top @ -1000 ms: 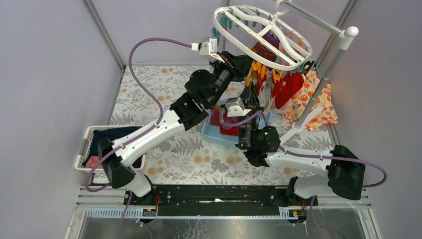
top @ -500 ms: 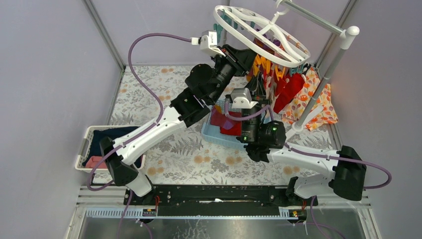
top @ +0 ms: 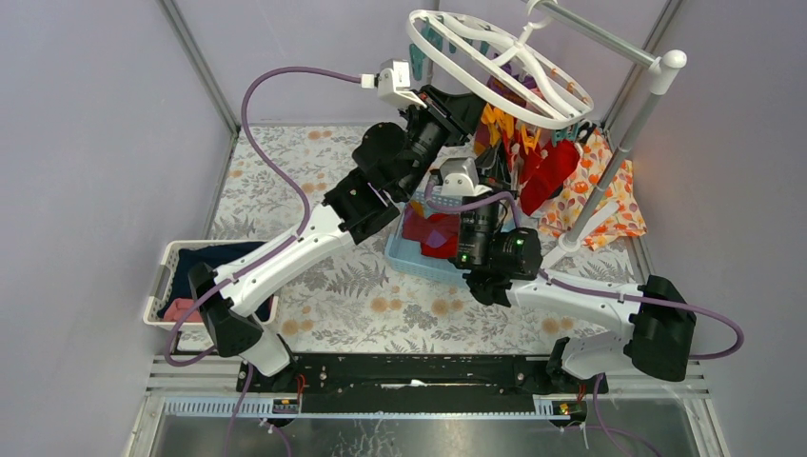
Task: Clip the socks to the hanger
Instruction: Clamp the sock onto the hanger.
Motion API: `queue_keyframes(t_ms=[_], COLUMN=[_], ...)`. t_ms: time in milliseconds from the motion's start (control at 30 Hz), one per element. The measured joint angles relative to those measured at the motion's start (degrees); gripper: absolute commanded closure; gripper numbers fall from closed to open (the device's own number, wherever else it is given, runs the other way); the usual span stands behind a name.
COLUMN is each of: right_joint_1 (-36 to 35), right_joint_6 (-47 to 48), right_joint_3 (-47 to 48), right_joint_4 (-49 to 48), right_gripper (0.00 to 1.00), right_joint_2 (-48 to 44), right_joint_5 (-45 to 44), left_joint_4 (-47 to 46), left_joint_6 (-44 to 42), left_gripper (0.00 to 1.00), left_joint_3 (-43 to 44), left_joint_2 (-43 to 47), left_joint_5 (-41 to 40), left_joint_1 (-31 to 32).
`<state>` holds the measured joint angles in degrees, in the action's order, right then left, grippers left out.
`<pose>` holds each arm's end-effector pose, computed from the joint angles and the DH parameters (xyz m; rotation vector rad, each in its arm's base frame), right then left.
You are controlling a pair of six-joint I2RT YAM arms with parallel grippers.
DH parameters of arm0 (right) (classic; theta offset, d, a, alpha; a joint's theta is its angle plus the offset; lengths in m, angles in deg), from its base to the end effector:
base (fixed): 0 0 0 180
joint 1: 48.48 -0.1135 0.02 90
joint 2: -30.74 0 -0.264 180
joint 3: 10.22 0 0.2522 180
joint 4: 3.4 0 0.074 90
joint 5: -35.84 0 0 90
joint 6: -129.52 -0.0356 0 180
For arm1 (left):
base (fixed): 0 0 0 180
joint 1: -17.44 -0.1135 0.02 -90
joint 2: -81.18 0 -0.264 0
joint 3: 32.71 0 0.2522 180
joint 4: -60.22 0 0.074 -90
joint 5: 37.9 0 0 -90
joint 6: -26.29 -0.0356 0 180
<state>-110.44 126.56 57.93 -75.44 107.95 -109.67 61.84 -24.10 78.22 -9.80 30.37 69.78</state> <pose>0.1450 0.2099 0.4151 -0.1668 1.0482 -0.6248 0.2324 -0.2795 0.4972 -0.2016 1.3459 -1.1342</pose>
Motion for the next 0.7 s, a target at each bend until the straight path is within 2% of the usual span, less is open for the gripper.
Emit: queue_keyframes(t_ms=[700], right_joint_1=[1.70], right_joint_6=[0.24], right_joint_3=[2.27], right_joint_4=[-0.42], right_gripper=[1.00], right_joint_2=[2.67], right_joint_5=[-0.83], left_joint_4=[2.95], left_joint_6=[3.37], left_gripper=[1.00], left_joint_3=[0.22], left_joint_2=[0.00], left_joint_5=[-1.27], left_joint_1=[-0.28])
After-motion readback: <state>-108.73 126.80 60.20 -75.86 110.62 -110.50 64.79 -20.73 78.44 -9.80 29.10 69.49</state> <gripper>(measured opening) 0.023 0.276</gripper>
